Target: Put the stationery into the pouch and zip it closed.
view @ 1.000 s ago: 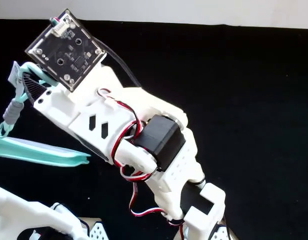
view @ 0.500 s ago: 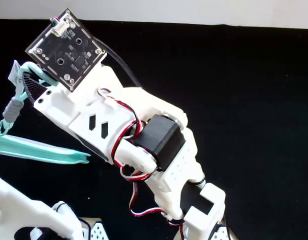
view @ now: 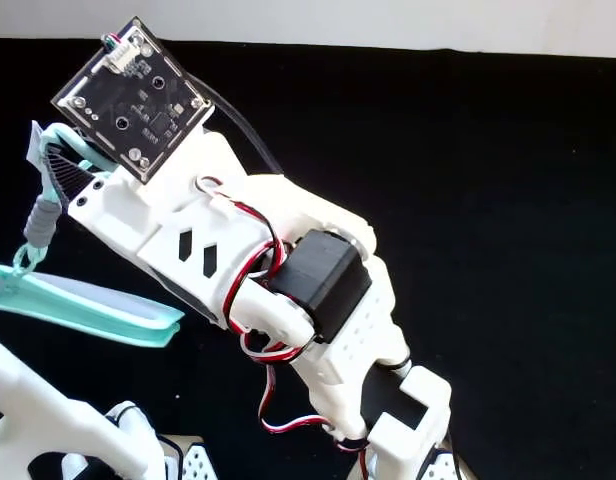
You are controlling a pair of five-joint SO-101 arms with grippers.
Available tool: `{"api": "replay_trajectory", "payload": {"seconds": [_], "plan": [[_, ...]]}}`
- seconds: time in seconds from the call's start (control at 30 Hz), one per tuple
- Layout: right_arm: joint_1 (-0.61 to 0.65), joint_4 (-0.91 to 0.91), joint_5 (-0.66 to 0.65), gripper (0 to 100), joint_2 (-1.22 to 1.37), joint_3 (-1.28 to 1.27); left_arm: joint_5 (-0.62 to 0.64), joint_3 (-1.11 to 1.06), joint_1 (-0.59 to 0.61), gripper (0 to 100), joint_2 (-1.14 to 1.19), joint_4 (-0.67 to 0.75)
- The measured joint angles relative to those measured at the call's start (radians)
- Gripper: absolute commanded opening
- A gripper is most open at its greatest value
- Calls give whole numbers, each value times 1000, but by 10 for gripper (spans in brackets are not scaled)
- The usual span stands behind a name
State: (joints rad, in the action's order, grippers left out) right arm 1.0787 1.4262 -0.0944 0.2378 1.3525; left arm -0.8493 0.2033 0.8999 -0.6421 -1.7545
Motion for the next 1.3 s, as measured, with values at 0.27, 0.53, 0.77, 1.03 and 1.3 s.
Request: {"api": "replay_trajectory", "payload": {"seconds": [0.27,0.53,0.77,1.03,1.3], "plan": [[0,0,0,9,75,0,0,25,-3,213,0,0],[-38,-25,0,9,83,0,0,25,40,213,-66,0],[-48,-28,0,9,83,0,0,25,48,213,-127,0],[-48,-28,0,9,83,0,0,9,43,213,-127,0],[-48,-28,0,9,83,0,0,-72,43,213,-129,0]]}}
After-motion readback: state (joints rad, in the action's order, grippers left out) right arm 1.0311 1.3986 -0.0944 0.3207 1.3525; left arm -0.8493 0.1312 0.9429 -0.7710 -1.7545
